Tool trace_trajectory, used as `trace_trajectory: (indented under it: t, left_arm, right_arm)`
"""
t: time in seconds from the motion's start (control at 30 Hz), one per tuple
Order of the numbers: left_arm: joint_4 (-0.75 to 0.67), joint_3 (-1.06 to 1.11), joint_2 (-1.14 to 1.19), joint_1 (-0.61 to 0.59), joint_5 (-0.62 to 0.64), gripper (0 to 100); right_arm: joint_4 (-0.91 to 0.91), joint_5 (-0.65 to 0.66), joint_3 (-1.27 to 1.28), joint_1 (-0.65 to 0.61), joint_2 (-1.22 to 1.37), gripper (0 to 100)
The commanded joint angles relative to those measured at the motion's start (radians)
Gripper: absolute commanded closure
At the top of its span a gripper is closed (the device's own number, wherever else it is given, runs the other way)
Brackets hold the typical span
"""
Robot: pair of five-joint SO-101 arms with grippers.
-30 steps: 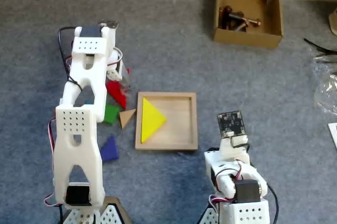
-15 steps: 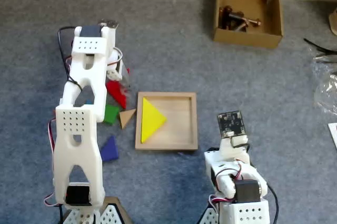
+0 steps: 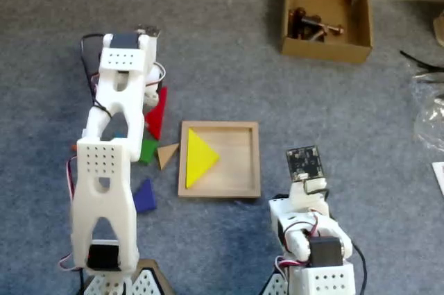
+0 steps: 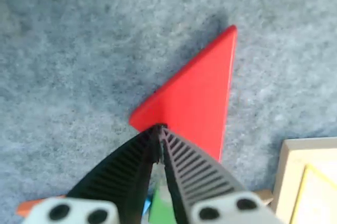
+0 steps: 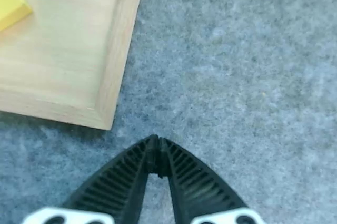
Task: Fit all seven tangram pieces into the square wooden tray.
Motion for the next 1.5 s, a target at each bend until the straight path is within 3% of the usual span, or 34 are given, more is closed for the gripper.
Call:
trace_trajectory:
  t: [0.0, 0.87, 1.1, 1.47]
  left_arm:
    - [0.005, -0.013, -0.005, 0.019, 0.000, 99]
    - [0.040, -0.110, -0.119, 0.021, 0.000, 99]
    - [0.040, -0.127, -0.117, 0.016, 0.000, 79]
    - [0.040, -0.082, -0.120, -0.005, -0.002, 76]
  right_arm:
    - [-0.018, -0.008, 0.117, -0.010, -0.008, 99.3]
    - [-0.018, -0.008, 0.117, -0.010, -0.008, 99.3]
    - [-0.018, -0.008, 0.117, -0.010, -0.008, 99.3]
    - [-0.018, -0.008, 0.117, -0.010, -0.008, 99.3]
